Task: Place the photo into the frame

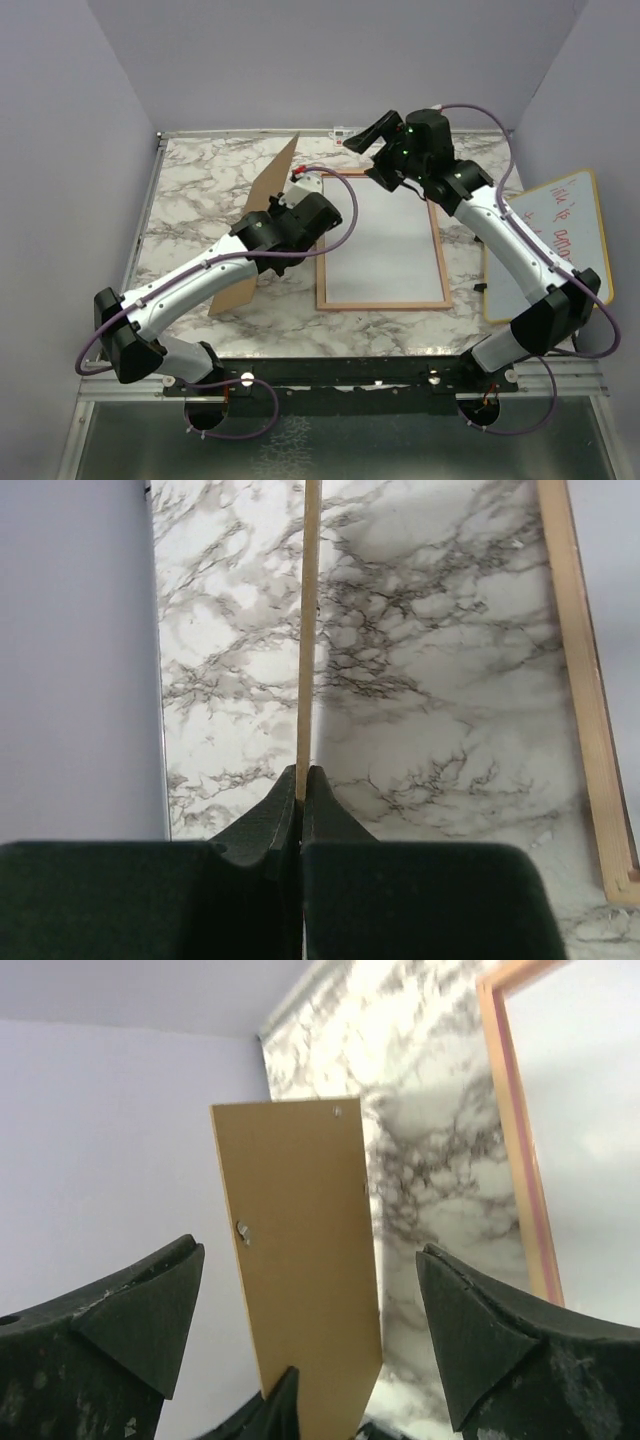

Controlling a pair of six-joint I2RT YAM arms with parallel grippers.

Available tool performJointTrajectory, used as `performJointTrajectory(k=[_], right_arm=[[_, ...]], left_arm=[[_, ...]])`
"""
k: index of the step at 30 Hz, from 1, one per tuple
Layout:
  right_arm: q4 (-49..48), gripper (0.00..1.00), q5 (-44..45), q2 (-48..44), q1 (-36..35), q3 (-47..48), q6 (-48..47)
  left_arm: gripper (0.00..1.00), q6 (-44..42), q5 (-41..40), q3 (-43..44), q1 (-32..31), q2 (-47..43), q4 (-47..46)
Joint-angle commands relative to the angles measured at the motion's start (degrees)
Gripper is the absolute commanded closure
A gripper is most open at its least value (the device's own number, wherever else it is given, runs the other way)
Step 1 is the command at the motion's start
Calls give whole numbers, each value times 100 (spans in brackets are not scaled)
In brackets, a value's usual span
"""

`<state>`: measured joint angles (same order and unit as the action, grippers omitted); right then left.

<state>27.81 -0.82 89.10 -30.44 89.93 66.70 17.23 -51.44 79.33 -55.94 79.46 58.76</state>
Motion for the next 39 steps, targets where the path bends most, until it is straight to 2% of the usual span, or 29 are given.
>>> performJointTrajectory(k=[1, 5, 8, 11, 18, 21, 25, 32, 39], right_arm=[[-459, 8, 907, -644, 273, -180, -1046], [-193, 10, 1312, -967, 933, -743, -1815], [57, 11, 1209, -1004, 1555, -1185, -2478], [430, 11, 762, -771, 2067, -1425, -3032], [708, 4, 679, 52, 2561, -1960, -3545], [573, 0, 558, 356, 2738, -2114, -3570], [445, 0, 272, 735, 2819, -2237, -3520], [-296, 0, -723, 1119, 2898, -2576, -3557], [-605, 0, -1554, 1583, 2916, -2498, -3592]], left_arm=[[100, -75, -121, 315, 516, -199, -571], [100, -200, 104, 751, 881, -71, -689], [100, -267, 404, 1134, 1051, 30, -836], [100, -255, 767, 1659, 1115, 223, -910], [100, -161, 1588, 2973, 1401, 792, -972], [100, -79, 2219, 3473, 1688, 1072, -1022], [100, 364, 3559, 4126, 2137, 1481, -1021], [100, 1227, 5712, 3967, 2820, 1855, -1696], [100, 1560, 6680, 3621, 3315, 2022, -2327]])
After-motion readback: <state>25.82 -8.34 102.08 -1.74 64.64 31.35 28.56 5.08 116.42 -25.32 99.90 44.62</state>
